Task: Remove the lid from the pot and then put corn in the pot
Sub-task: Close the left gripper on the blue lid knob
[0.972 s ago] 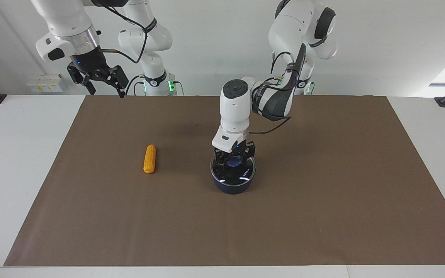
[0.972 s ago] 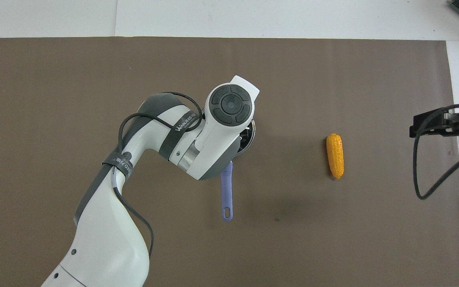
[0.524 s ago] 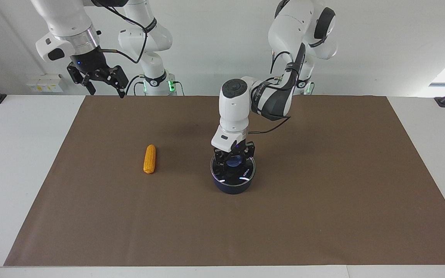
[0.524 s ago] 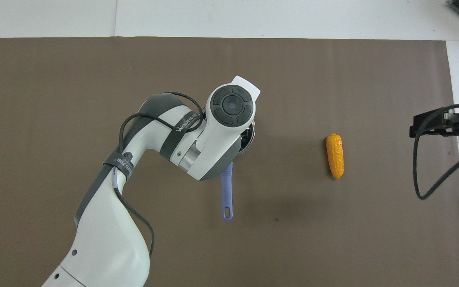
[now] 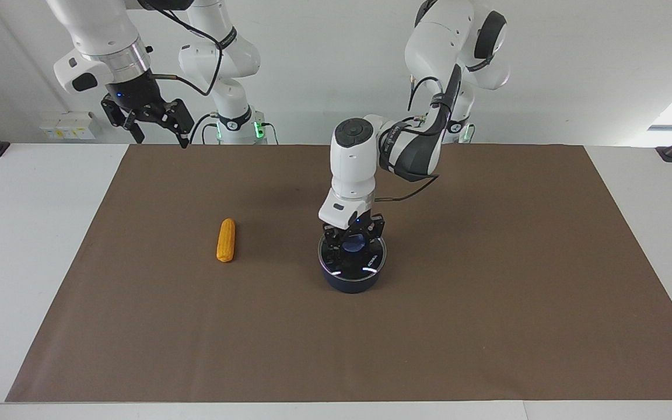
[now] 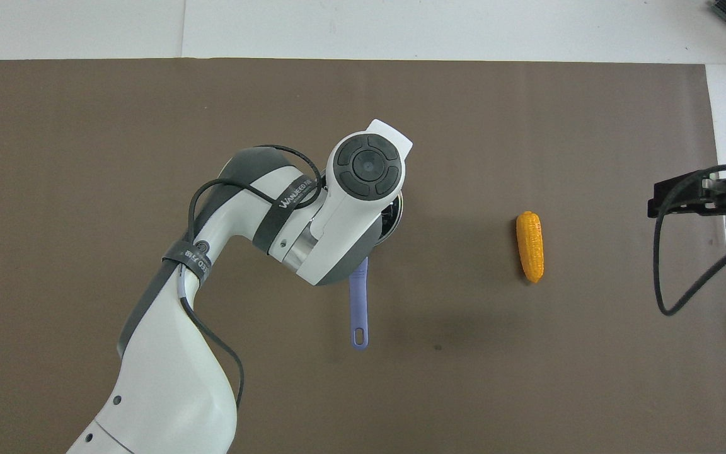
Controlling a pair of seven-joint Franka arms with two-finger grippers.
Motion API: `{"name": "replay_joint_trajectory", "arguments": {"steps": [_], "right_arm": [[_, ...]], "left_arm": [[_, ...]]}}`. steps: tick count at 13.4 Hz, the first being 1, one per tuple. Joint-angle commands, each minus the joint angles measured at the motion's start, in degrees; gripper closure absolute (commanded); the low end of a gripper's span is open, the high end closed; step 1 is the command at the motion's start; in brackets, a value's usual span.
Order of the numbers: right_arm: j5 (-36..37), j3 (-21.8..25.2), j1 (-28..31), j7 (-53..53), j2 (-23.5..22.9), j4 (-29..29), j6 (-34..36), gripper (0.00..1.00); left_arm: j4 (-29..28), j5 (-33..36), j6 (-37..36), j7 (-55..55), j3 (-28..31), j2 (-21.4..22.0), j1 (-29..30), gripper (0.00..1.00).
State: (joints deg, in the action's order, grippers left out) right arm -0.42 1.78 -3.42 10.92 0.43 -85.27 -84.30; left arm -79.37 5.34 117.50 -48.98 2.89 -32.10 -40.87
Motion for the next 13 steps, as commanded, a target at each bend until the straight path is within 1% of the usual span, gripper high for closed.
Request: {"name": "replay_joint_trajectory", "arguments": {"steps": [1,4,5,6,7,8,9,10,13], "right_arm": [[-0.5,-0.2,0.3,-1.6,1.2,-1.4,-1.3,0.0],[-0.5,-0.2,0.3,-1.6,1.2,-1.3,-1.3,0.0],[-0.5,-0.2,0.3,-1.6,1.2,-1.3,-1.3,0.0],[-0.5,-0.2,0.3,-1.6,1.2,-1.3,-1.4,0.0],[-0.5,-0.2,0.3,-1.6,1.2,-1.4,-1.6,0.0],[-0.5,-0.2,0.3,-1.7,1.2,-1.5,-2.3,0.0],[-0.5,-0.2,0.3,-1.7,1.2,-1.6,-2.6,0.0],[-0.5,-0.2,0.3,-1.7,1.2,-1.6,-2.7,0.0],[-0.5,-0.2,0.3,-1.7,1.2,-1.7,-3.9,0.0]], "left_arm": [[0.9,1.3,-1.5,-0.8,0.9,0.0,-0.8,0.28],[1.2,1.3,-1.5,-0.8,0.7,-0.1,-0.8,0.28],[1.2,1.3,-1.5,-0.8,0.7,0.2,-0.7,0.3],[1.3,1.2,-1.5,-0.8,0.9,0.2,-0.7,0.36],[1.3,1.2,-1.6,-0.8,0.9,0.2,-0.7,0.48],[1.2,1.2,-1.6,-0.8,0.9,0.3,-0.7,0.65],[1.2,1.2,-1.6,-0.8,0.9,0.3,-0.7,0.77],[1.2,1.0,-1.6,-0.8,1.0,0.5,-0.6,0.85],[1.2,0.6,-2.0,-0.6,1.1,2.4,0.0,0.87]]}}
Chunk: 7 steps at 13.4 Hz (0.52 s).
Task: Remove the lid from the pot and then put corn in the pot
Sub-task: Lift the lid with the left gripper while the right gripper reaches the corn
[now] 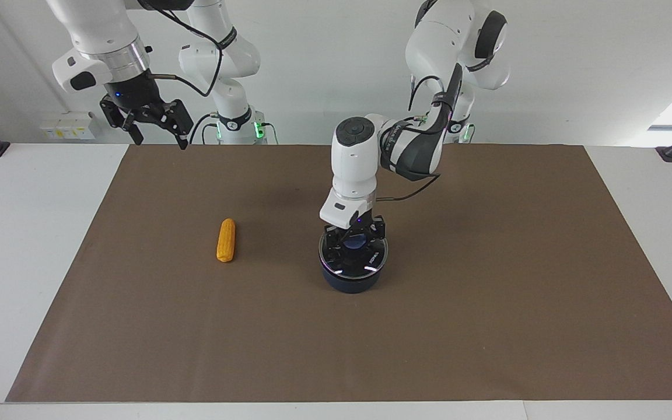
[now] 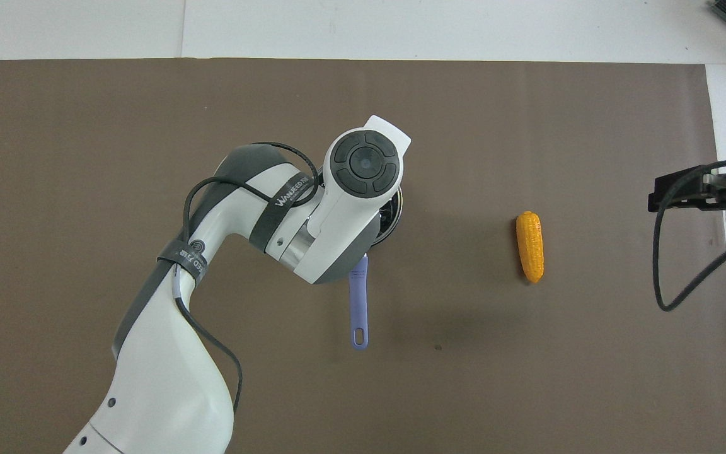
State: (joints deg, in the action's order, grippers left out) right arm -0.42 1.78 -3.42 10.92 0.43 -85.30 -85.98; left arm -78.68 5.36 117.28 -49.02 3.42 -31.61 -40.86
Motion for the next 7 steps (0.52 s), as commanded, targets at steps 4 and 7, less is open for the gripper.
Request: {"name": "replay_joint_trajectory", "arguments": {"steps": [4,7], "right_arm": [[-0.4,-0.1,0.3,-1.3,1.2,-6.1,-8.0,0.0],[0.0,-0.1,0.3,-0.9,1.2,-14.4,-14.2,0.0]], "left_arm": [[0.5,1.1,-6.3,1.5,1.1,4.6,1.4,0.98],[0.4,-0.7,-7.1,5.6,1.0,6.8,5.6,1.0]]}}
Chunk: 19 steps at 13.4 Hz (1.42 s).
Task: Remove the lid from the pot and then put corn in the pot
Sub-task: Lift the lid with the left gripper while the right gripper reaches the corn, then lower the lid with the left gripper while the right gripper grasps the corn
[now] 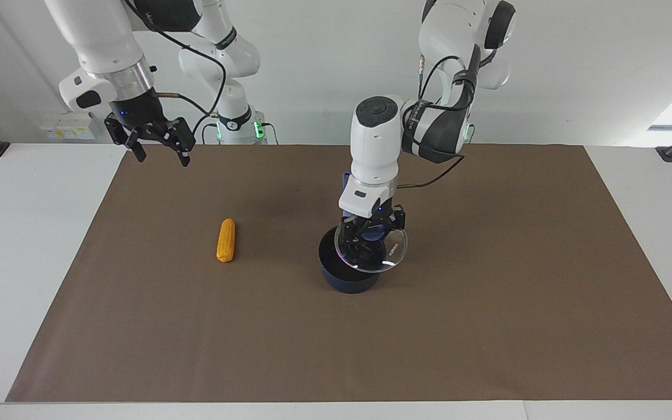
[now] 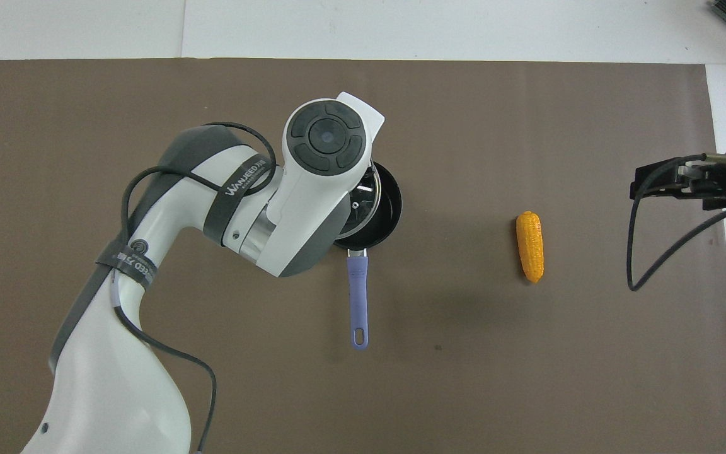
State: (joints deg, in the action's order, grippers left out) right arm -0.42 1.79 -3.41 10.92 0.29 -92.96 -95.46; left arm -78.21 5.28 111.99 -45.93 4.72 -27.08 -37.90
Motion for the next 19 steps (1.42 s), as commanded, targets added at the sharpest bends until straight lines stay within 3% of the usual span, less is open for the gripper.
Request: {"name": "replay_joint_trajectory", "arguments": {"steps": [1,7,9,11,13,14,19], "right_arm": [[0.2,-0.1,0.3,-0.8,1.5,-10.9,-8.1,0.0],[0.3,-0.2,0.1,-0.1,0.7,-29.9,-28.5,0.0],[0.3,-0.3,-1.0,-0.1,-0.8,-31.4,-30.7,0.0],[0.3,-0.3,-2.1,-0.2,-2.6,-32.7,-33.2,0.01],[0.3,-0.3,-3.3,-0.8,-5.2,-33.1,-34.4,0.09],[0.3,-0.3,-4.0,-0.9,-6.9,-33.1,-35.9,0.16],[0.6,-0.3,-4.4,-3.2,-11.3,-32.9,-42.4,0.19]], "left_arm": [[-0.3,-1.8,-2.6,3.0,-0.3,3.4,4.1,1.0],[-1.8,-3.6,-8.5,19.5,-0.5,5.7,13.7,1.0],[-1.7,-8.0,-10.6,28.2,-0.7,6.0,19.2,1.0],[-1.8,-7.7,-11.5,31.4,-0.6,6.0,22.2,1.0],[-3.0,-7.9,-10.8,35.8,-0.6,6.2,25.3,1.0],[-4.3,-7.8,-10.4,37.6,-0.6,6.9,27.2,1.0],[-16.5,-7.8,-0.6,45.7,-0.6,11.3,32.3,1.0]]}}
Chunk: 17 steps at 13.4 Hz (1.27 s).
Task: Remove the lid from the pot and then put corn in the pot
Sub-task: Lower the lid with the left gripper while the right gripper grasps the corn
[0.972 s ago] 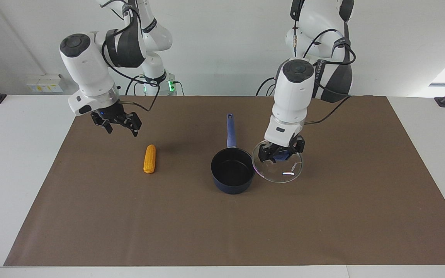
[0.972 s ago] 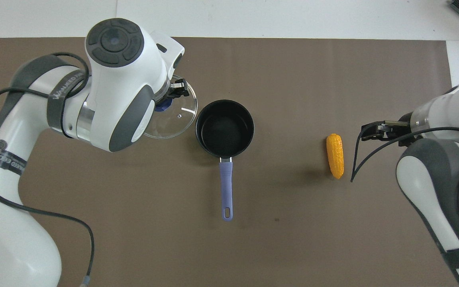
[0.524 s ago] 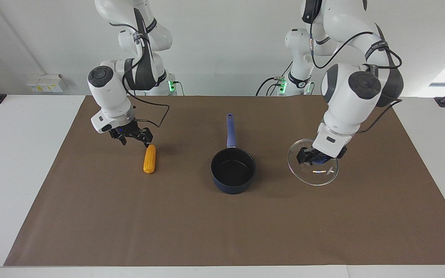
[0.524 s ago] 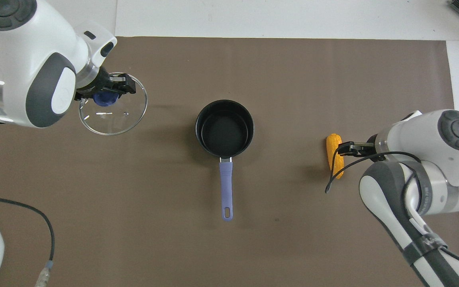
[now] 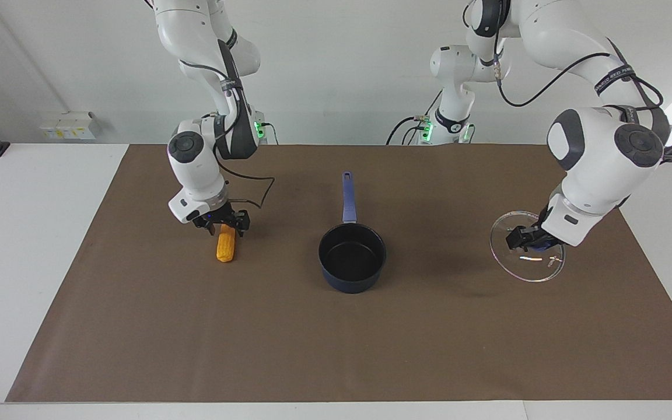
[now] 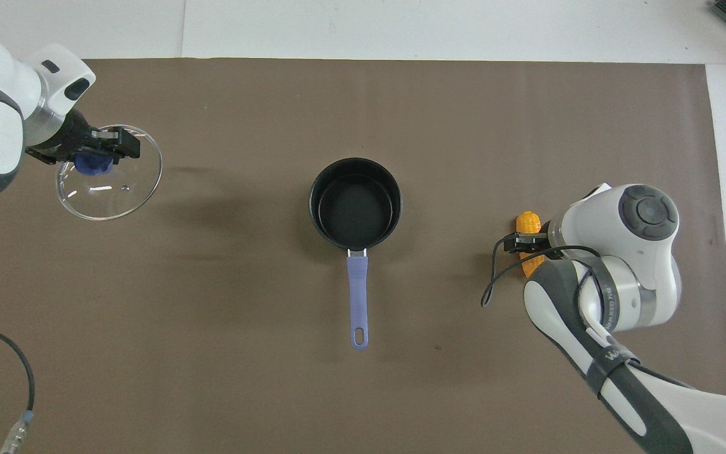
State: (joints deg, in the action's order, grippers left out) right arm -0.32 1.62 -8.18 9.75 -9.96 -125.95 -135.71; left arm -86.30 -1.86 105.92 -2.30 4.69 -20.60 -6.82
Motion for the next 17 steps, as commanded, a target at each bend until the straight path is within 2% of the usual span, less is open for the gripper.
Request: {"name": "replay_joint_trajectory", "arguments": {"steps": [1,3,4,5,7,8,9,10,13,17], "right_arm": [[0.6,-0.1,0.0,-2.0,-1.0,0.2,-2.2,0.23],[0.6,-0.1,-0.1,-2.1,-1.0,0.2,-2.1,0.26],[0.6,-0.1,-0.1,-2.1,-1.0,0.2,-2.1,0.32],[0.6,-0.1,0.0,-2.1,-1.0,0.3,-2.1,0.43],[0.6,0.0,0.1,-1.9,-0.7,0.9,-1.8,0.76],[0.5,0.0,0.4,-1.8,-0.3,1.2,-1.4,0.87],[0.5,0.0,0.5,-1.8,-0.1,2.0,-1.1,0.93],[0.5,-0.1,0.5,-1.3,0.3,2.6,-0.4,0.96],[0.4,-1.1,-1.0,-1.4,2.0,7.7,4.9,0.96],[0.1,-1.6,-6.6,2.6,0.9,18.7,14.8,1.0]], "left_arm": [[-11.0,-0.6,7.6,2.6,-0.6,5.6,2.1,1.0],[-15.2,-0.6,9.9,3.7,-0.6,7.3,3.4,1.0],[-16.7,-0.6,10.8,3.8,-0.6,8.1,3.7,1.0],[-18.1,-0.5,11.8,4.1,-0.6,8.6,3.7,1.0],[-21.7,-0.5,15.8,4.4,-0.5,9.0,3.7,1.0],[-23.9,-0.4,17.7,4.5,-0.5,9.5,3.8,1.0],[-25.3,0.6,18.7,4.7,-0.5,9.7,3.9,1.0],[-26.6,1.1,19.7,4.7,-0.5,9.7,4.0,1.0],[-32.0,1.1,26.3,4.8,-0.5,10.4,4.1,1.0],[-33.2,1.1,28.0,4.9,-0.3,10.4,4.9,0.99]]}}
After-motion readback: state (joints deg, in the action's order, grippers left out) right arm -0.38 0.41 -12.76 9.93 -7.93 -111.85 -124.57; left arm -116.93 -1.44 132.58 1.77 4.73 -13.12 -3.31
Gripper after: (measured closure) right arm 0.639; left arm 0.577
